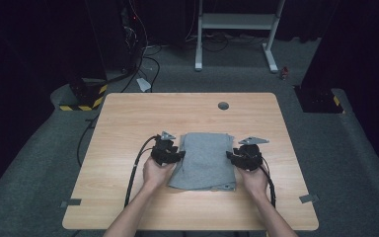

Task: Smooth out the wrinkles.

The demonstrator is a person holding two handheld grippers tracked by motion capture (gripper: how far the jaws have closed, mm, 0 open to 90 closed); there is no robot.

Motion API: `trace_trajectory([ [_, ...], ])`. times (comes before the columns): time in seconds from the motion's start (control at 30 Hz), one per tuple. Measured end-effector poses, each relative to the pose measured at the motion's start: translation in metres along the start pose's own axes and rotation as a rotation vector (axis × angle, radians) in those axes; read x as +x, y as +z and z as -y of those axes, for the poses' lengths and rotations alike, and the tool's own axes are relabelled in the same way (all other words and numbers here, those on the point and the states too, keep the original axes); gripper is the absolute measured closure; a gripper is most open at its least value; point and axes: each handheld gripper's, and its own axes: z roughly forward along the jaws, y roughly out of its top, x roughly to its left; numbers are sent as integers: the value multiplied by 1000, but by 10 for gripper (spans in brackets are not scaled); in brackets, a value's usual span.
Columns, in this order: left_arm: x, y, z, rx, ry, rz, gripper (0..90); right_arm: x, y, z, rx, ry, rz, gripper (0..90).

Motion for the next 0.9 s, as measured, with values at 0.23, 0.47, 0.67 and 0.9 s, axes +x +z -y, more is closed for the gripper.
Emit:
trace_trajectory([
  [0.23,7,7,2,11,-10,43,886,0,13,3,49,-22,-27,863],
  [0.47,8,-7,6,54,15,-29,900,-7,6,6,52,-61,20,875],
  [0.67,8,-25,19,70,6,-11,894,-10,2,11,92,-77,-27,863],
  [0.9,16,-12,-3,-24,-60,-21,583,-11,2,-2,20,-32,-30,664],
])
